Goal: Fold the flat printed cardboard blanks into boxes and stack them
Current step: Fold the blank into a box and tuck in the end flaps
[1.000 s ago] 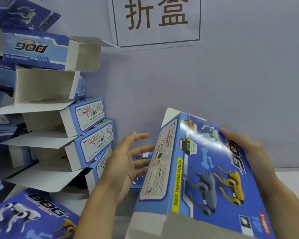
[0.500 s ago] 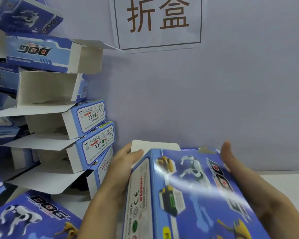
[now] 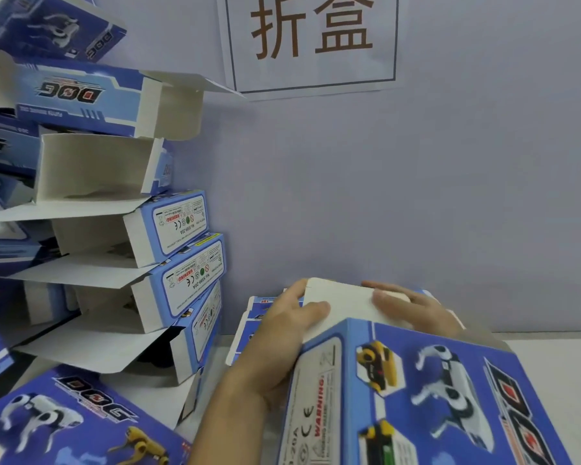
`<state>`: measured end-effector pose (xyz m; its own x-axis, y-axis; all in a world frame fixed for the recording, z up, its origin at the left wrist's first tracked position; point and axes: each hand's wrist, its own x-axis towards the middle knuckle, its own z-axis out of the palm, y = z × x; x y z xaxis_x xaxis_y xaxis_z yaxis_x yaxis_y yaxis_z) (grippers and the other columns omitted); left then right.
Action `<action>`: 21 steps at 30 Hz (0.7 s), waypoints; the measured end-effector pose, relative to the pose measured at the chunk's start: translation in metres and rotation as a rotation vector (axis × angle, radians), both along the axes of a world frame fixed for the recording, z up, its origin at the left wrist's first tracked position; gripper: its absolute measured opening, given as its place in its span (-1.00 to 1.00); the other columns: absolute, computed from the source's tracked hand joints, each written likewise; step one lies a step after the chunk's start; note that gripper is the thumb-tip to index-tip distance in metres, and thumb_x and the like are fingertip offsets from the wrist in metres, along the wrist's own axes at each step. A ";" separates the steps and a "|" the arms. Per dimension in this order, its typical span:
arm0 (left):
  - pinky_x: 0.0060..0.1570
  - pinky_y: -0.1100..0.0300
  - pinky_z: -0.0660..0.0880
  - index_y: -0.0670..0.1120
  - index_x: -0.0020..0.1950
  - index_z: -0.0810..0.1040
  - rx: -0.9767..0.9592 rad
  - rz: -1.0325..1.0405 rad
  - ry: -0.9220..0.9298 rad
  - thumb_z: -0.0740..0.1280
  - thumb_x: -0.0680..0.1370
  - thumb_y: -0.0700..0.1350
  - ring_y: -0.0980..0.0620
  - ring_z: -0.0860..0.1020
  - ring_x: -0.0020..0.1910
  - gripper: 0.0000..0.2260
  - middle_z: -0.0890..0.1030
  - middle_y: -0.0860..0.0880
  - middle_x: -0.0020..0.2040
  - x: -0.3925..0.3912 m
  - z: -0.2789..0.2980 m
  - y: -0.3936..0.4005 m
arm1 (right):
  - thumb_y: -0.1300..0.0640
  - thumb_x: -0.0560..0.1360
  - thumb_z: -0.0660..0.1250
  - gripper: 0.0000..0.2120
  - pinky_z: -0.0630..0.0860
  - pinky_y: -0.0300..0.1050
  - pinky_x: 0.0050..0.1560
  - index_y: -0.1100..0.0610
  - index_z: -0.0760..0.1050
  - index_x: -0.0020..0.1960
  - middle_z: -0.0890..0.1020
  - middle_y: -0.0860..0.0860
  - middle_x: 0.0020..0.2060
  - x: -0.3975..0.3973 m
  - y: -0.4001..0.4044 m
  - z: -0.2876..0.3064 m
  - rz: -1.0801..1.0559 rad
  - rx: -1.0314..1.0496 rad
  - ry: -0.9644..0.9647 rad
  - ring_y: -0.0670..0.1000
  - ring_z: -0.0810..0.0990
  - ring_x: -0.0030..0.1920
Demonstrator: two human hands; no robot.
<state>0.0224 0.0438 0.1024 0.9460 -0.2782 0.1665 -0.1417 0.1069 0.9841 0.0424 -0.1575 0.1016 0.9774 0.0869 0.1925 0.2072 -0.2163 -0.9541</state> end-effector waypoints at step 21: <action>-0.17 0.00 0.59 -0.08 -0.07 0.67 -0.041 0.136 -0.042 0.40 0.53 -0.31 -0.17 0.64 -0.21 -0.86 0.68 -0.19 -0.14 0.003 0.000 -0.003 | 0.09 0.25 0.47 -0.66 0.59 -0.17 -0.43 0.02 0.66 0.03 0.74 0.03 -0.23 -0.002 0.009 -0.010 0.156 0.255 0.005 0.06 0.73 -0.29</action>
<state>0.0252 0.0410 0.1019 0.9666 -0.1396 0.2150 -0.1983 0.1239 0.9723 0.0401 -0.1486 0.0915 0.9569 0.1858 0.2232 0.2146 0.0652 -0.9745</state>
